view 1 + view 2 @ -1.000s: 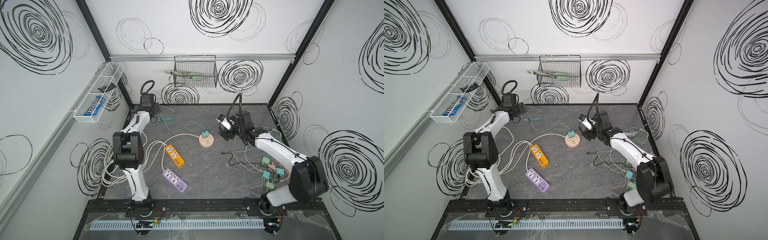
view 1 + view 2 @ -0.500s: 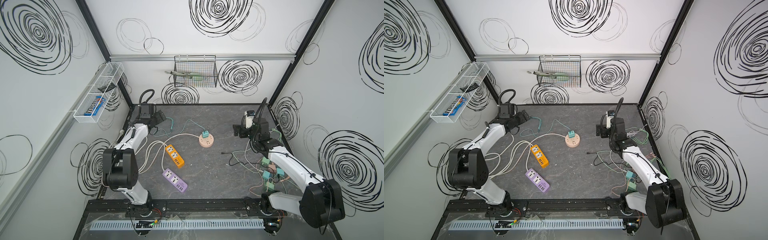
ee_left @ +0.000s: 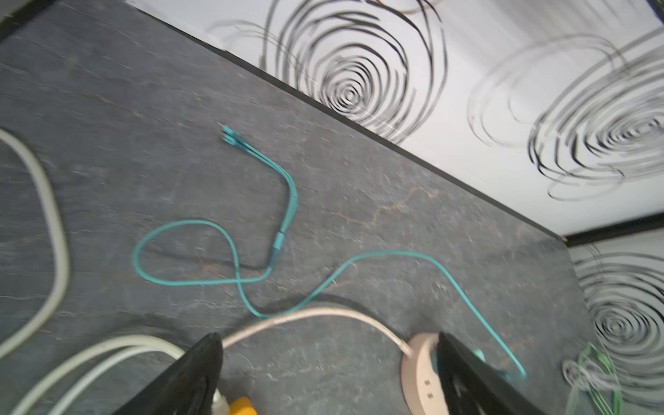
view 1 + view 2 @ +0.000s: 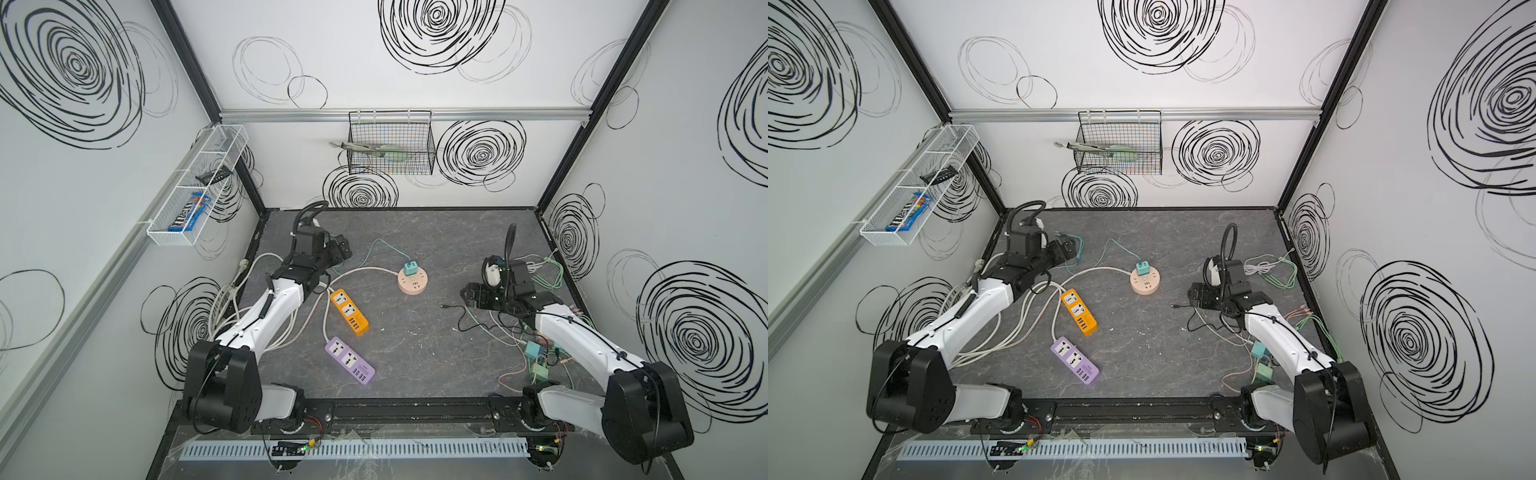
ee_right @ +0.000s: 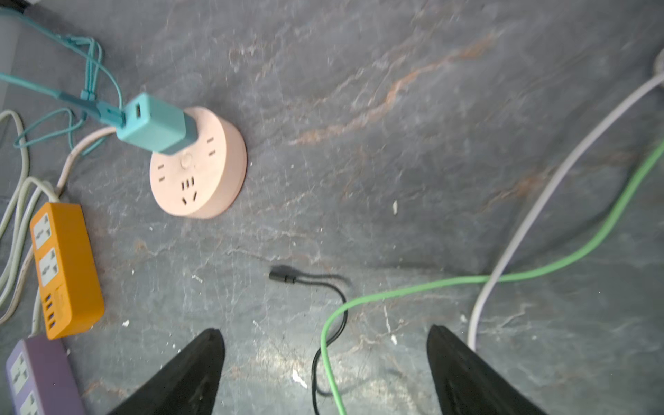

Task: Insert the plug
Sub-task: 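Grasp the green cable with the right gripper while the left gripper nears the socket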

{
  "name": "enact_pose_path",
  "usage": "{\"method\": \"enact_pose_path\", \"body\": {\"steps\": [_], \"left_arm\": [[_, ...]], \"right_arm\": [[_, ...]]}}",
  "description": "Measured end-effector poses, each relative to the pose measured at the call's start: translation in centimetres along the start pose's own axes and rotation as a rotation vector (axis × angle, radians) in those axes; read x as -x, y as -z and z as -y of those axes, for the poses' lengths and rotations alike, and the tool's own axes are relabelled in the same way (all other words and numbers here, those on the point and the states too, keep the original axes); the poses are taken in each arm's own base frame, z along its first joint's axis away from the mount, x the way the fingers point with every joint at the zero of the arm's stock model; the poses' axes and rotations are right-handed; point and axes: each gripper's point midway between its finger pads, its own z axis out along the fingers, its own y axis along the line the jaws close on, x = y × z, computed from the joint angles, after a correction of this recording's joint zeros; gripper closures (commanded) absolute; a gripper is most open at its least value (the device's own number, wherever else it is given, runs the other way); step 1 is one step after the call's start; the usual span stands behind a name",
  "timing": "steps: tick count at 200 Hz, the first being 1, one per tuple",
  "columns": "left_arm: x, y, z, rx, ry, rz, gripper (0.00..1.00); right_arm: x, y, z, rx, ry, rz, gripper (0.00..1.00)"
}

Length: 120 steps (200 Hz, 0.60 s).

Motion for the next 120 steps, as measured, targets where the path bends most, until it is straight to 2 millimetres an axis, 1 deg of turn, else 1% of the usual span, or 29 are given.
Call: {"method": "enact_pose_path", "body": {"steps": [11,24,34,52,66,85,102,111,116,120], "left_arm": [[-1.1,0.3,1.6,-0.035,-0.027,-0.009,0.04],[-2.4,0.7,2.5,-0.060,-0.049,-0.020,0.04],[-3.1,0.9,2.4,-0.061,-0.056,-0.023,0.04],[-3.6,1.3,1.3,-0.042,-0.052,-0.016,0.04],[-3.3,1.6,0.5,-0.021,-0.040,0.000,0.04],[-2.4,1.7,-0.5,0.001,-0.015,0.022,0.04],[-2.0,1.7,-1.7,0.034,0.003,0.027,0.04],[-1.9,1.7,-2.1,0.050,0.011,0.026,0.04],[-1.8,1.7,-2.3,0.056,0.014,0.024,0.04],[-1.7,1.7,-2.4,0.060,0.017,0.023,0.04]], "right_arm": [[-1.4,-0.6,-0.4,-0.003,0.017,-0.050,0.17],[-2.9,-1.2,-0.6,-0.029,0.038,-0.102,0.28],[-3.8,-1.8,-0.4,-0.068,0.052,-0.133,0.34],[-5.1,-2.5,0.1,-0.130,0.073,-0.170,0.43],[-5.3,-2.7,0.4,-0.158,0.075,-0.173,0.52],[-5.1,-2.7,0.5,-0.167,0.081,-0.164,0.72],[-4.8,-2.8,0.4,-0.164,0.087,-0.151,0.81],[-4.6,-2.8,0.3,-0.156,0.098,-0.144,0.91],[-4.5,-2.7,0.1,-0.148,0.106,-0.141,1.00],[-4.4,-2.6,0.0,-0.143,0.103,-0.136,1.00]]}}
